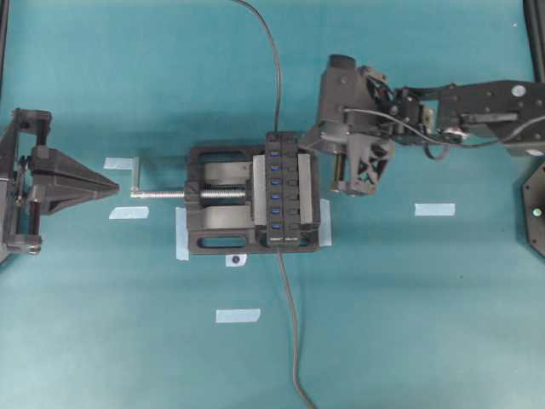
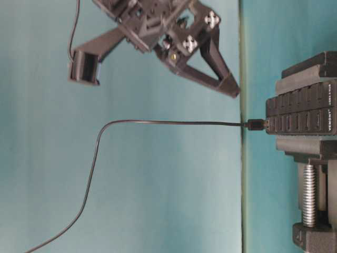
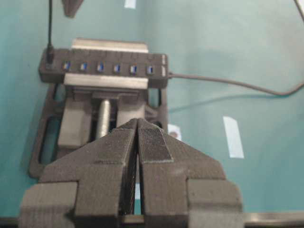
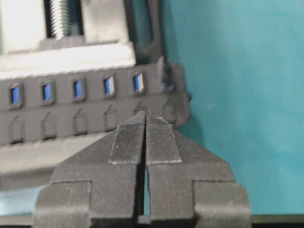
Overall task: Insert the USB into the center port of the fixed hub
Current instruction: 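Move the right gripper over the hub toward the plugged-in cable end, then lower the right gripper and close it on the black USB cable plug, then pull the USB plug out of the hub's end port with the right gripper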
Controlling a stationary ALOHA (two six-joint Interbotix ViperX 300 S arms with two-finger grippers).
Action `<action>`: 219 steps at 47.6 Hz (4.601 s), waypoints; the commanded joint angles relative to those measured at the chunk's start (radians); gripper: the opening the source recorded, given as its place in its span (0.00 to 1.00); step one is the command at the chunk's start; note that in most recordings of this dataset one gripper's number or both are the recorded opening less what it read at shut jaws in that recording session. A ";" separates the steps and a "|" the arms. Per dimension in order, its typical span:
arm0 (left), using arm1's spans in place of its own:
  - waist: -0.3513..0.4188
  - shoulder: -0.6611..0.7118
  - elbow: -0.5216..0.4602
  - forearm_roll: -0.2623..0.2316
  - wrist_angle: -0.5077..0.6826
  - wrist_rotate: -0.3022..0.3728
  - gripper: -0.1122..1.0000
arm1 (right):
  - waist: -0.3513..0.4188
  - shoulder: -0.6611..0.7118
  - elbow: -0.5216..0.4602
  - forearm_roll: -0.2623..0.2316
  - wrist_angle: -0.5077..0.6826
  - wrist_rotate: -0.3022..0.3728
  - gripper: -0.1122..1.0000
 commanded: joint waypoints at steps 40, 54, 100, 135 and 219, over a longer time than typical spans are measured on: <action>0.002 0.000 -0.021 0.003 -0.005 0.002 0.10 | -0.017 0.031 -0.057 0.000 -0.028 -0.014 0.11; 0.002 0.000 -0.020 0.003 -0.005 0.003 0.10 | -0.021 0.044 -0.061 0.000 -0.032 -0.012 0.43; 0.000 0.000 -0.020 0.003 -0.005 0.000 0.10 | -0.037 0.130 -0.127 0.000 -0.074 -0.018 0.82; 0.002 0.000 -0.021 0.003 -0.006 -0.002 0.10 | -0.031 0.144 -0.127 0.000 -0.069 -0.021 0.50; 0.002 -0.002 -0.020 0.002 -0.009 -0.003 0.10 | 0.018 0.060 -0.189 0.006 0.054 -0.011 0.20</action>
